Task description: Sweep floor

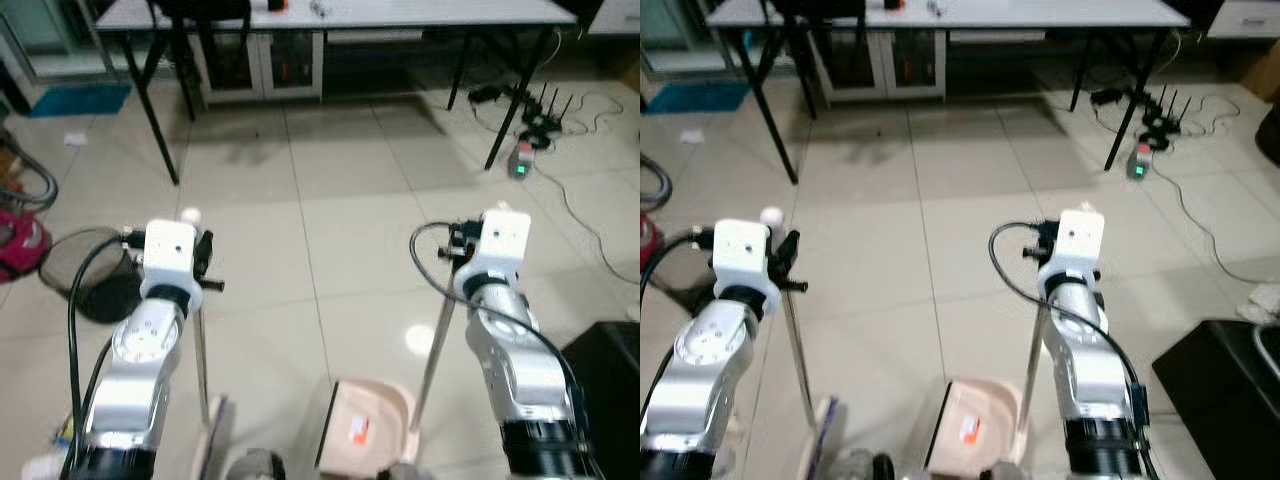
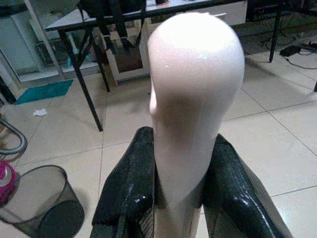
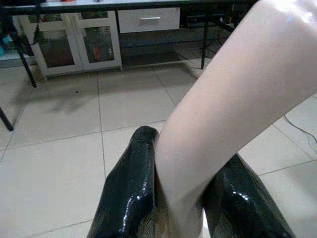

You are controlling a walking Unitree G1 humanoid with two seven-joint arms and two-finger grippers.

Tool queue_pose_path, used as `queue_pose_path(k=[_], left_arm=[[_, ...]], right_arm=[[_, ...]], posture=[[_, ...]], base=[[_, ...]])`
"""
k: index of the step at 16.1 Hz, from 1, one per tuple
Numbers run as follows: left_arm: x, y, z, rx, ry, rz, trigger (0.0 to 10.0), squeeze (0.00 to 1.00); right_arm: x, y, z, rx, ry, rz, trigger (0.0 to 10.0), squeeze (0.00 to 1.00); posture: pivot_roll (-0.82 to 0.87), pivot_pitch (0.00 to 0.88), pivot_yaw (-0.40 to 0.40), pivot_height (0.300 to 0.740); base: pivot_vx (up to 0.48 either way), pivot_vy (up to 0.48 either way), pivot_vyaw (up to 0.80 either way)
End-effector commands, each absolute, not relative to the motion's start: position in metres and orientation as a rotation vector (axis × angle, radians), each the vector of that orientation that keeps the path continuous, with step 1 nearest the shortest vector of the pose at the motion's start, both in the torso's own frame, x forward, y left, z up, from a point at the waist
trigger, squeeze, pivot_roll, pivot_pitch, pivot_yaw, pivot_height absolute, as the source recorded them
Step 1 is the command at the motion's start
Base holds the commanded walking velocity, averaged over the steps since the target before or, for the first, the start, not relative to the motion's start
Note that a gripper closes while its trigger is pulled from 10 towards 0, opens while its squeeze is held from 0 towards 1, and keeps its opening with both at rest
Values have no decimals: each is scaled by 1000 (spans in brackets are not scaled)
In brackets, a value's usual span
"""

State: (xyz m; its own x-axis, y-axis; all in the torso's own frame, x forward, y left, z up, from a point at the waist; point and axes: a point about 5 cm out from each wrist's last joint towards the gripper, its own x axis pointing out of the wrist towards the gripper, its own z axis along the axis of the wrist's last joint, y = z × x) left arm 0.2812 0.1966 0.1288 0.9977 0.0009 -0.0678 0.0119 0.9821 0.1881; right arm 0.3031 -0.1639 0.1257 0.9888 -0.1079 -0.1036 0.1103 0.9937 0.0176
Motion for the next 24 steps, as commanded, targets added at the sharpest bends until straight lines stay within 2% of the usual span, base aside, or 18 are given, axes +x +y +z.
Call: queue_pose_path(k=[1, 5, 11, 24], left_arm=[[283, 198, 136, 200, 38, 5, 10000, 0], [285, 199, 137, 206, 31, 11, 10000, 0], [287, 201, 139, 209, 13, 24, 10000, 0], [294, 202, 142, 243, 6, 13, 10000, 0]], right_arm=[[306, -165, 131, 20, 84, -115, 10000, 0], [308, -165, 131, 15, 83, -115, 10000, 0], [311, -158, 134, 42, 48, -64, 10000, 0], [315, -155, 131, 16, 38, -68, 10000, 0]], posture=[[-47, 0, 9, 740], [-48, 0, 10, 740], [-42, 0, 5, 740], [-37, 0, 19, 740]], base=[[-319, 0, 0], [-308, 0, 0], [0, 0, 0], [0, 447, 0]])
